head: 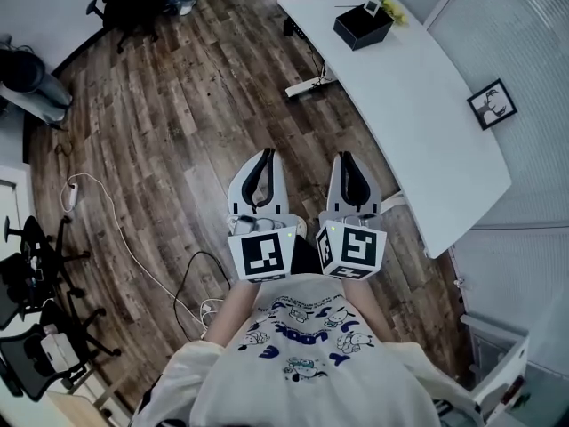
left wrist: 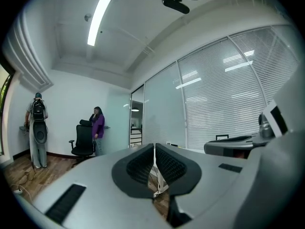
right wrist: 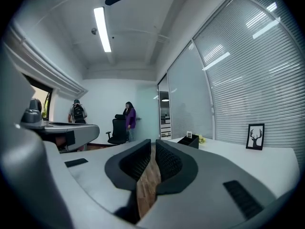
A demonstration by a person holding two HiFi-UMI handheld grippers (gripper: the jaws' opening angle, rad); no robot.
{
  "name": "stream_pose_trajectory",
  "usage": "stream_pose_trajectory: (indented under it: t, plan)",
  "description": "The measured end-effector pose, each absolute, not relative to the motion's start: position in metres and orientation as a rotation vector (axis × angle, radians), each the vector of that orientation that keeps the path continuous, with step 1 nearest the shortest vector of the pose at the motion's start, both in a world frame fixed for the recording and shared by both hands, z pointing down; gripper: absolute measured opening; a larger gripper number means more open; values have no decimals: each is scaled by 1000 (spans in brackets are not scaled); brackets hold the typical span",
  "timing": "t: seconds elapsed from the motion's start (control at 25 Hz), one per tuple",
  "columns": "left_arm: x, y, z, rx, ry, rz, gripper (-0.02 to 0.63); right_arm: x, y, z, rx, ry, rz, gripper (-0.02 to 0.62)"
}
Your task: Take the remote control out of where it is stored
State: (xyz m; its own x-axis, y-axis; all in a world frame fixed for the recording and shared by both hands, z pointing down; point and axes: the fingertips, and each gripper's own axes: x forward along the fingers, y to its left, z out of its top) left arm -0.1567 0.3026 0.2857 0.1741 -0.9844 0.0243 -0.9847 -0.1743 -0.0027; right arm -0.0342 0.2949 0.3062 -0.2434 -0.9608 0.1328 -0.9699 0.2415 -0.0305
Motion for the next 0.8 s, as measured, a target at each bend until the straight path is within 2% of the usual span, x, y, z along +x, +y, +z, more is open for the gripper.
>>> stream_pose_trajectory:
  t: [0.8]
  plan:
    - [-98,160,283,2381,-2021,50,25,26,150,310,1881,-2407,225,51]
